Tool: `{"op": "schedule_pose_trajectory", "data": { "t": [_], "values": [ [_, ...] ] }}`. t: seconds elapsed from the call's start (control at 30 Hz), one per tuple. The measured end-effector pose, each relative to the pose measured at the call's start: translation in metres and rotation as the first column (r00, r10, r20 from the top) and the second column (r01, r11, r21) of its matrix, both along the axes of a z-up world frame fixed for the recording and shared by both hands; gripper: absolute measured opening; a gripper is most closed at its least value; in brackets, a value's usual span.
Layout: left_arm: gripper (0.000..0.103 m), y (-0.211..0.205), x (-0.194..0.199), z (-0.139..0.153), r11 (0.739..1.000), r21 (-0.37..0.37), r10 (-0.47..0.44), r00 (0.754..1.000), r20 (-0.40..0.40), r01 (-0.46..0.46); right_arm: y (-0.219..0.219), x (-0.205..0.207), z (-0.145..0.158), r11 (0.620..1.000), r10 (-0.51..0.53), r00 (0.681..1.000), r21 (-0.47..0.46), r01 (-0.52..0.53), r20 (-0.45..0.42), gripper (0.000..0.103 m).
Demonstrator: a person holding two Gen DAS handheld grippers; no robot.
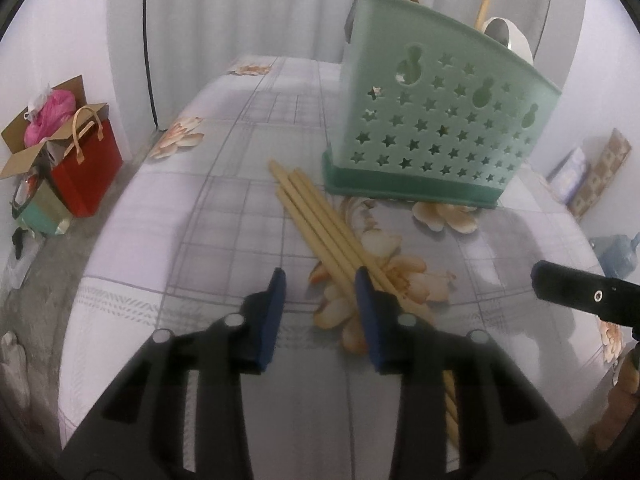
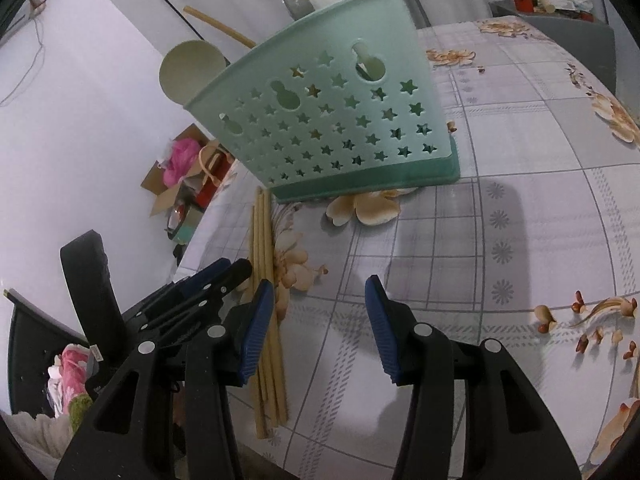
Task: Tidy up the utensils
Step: 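Reach both grippers to the chopstick pile and grasp one chopstick each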
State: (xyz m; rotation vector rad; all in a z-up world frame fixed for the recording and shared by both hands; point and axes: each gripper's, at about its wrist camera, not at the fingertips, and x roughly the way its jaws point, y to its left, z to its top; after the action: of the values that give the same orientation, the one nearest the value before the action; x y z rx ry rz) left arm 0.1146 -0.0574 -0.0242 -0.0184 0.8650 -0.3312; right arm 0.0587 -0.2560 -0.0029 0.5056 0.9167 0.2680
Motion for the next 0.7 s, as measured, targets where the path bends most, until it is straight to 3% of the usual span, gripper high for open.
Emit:
{"op": "schedule_pose_trajectory", "data": {
  "t": [0.17,0.33,0.43,0.6,0.7],
  "values": [
    [0.024,0.004,-0.001,0.002,1.000,-0.008,-0.002,1.000,0.002,0.002,0.005,0.000,0.000,1.000,0.014,1.000,-0.006,-0.014,-0.001,0.047],
    [0.006,0.008,0.000,0.000,0.999,0.049,0.003,1.000,0.010,-0.003,0.014,0.002,-0.002,0.999,0.040,0.999,-0.014,-0.041,-0.015,0.047],
    [0.005,0.016,0.000,0.002,0.999,0.032,0.018,1.000,-0.008,-0.017,0.021,0.004,-0.004,0.998,0.058,0.998,-0.018,-0.059,-0.022,0.047],
    [0.006,0.025,0.004,0.005,0.997,-0.071,0.024,0.999,-0.038,-0.027,0.030,0.007,-0.004,0.997,0.071,0.997,-0.024,-0.072,-0.032,0.047],
    [0.016,0.019,0.005,0.008,0.995,-0.098,0.000,0.999,-0.035,-0.004,0.033,0.007,-0.004,0.997,0.075,0.997,-0.031,-0.076,-0.034,0.047]
  ]
}}
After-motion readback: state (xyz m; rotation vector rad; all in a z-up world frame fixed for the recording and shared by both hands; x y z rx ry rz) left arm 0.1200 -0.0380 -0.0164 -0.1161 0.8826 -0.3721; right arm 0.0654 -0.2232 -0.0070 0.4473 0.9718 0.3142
